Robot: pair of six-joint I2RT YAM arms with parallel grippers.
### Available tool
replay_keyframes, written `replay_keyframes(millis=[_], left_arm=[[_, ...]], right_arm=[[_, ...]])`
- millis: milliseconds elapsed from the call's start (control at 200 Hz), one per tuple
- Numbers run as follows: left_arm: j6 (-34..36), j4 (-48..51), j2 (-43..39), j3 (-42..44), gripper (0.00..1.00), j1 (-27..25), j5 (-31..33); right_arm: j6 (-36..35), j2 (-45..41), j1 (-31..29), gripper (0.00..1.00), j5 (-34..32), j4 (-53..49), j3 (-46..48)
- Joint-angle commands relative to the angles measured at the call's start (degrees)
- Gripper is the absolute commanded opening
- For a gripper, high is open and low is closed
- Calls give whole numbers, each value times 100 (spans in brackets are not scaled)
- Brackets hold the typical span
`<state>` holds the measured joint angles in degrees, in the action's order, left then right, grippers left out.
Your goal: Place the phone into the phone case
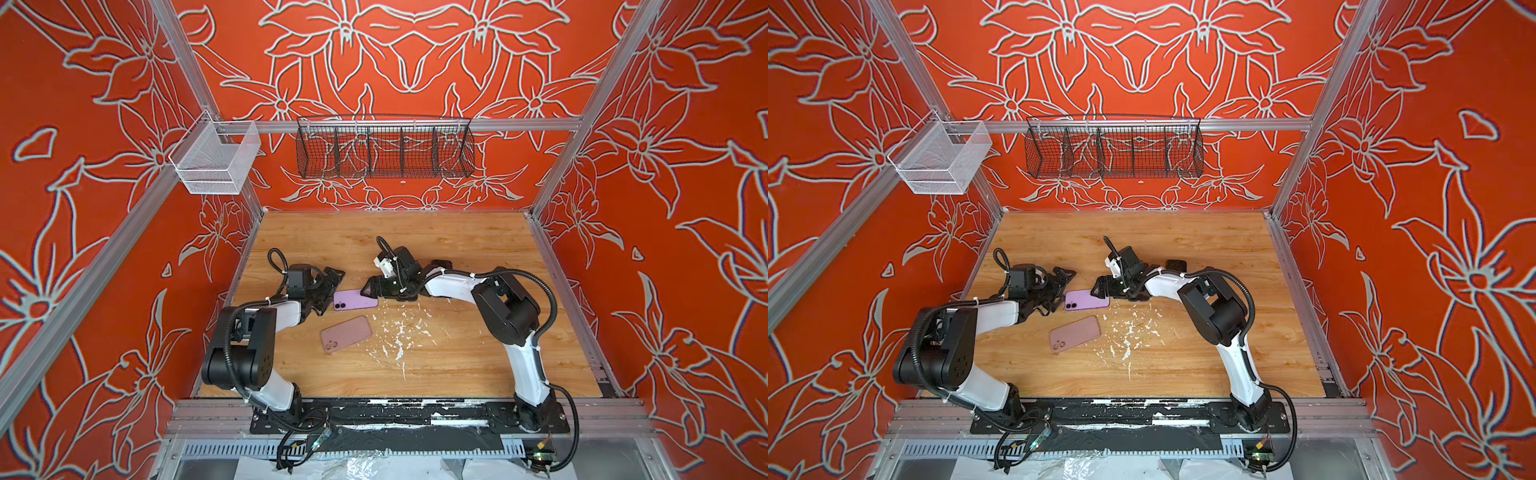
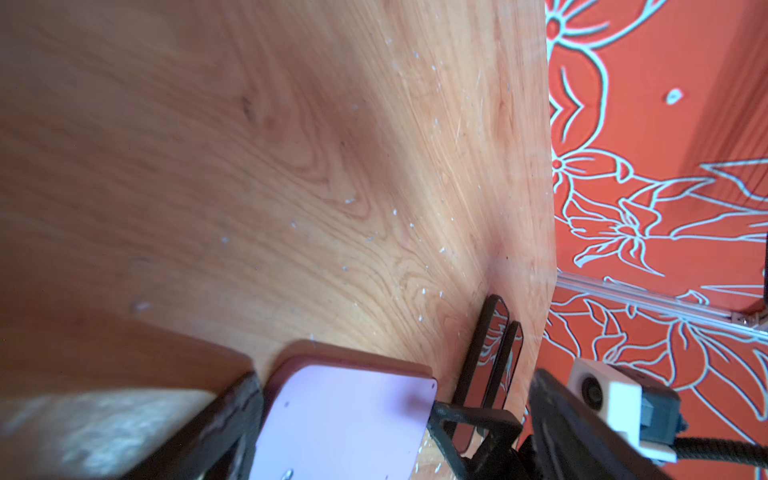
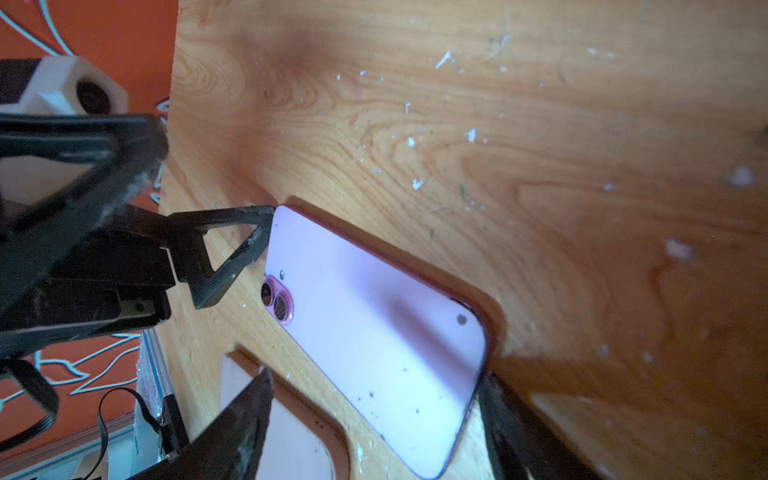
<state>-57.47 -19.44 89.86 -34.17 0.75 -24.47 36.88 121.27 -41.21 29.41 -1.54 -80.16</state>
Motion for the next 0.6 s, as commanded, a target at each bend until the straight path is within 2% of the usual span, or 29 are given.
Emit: replay_keyframes(millis=[0, 90, 250, 405, 475, 595], left_arm=[[149, 742, 23, -39, 98, -172, -531], [375, 1495, -279, -248, 98, -172, -249], [937, 3513, -795, -1107, 98, -172, 262], [2034, 5610, -494, -2335, 98, -172, 295], [2437, 6092, -309, -2577, 98, -172, 185], [2871, 6172, -118, -2566, 98, -157, -80]], right_arm=[[129, -307, -126, 79, 85, 75, 62], [143, -438, -102, 79, -20, -95, 87], [175, -707, -3, 79, -83, -445, 149], [105, -752, 17, 79, -45, -952, -97], [0, -666, 17, 79, -27, -1307, -307], [-69, -535, 17, 79, -50, -1732, -532]])
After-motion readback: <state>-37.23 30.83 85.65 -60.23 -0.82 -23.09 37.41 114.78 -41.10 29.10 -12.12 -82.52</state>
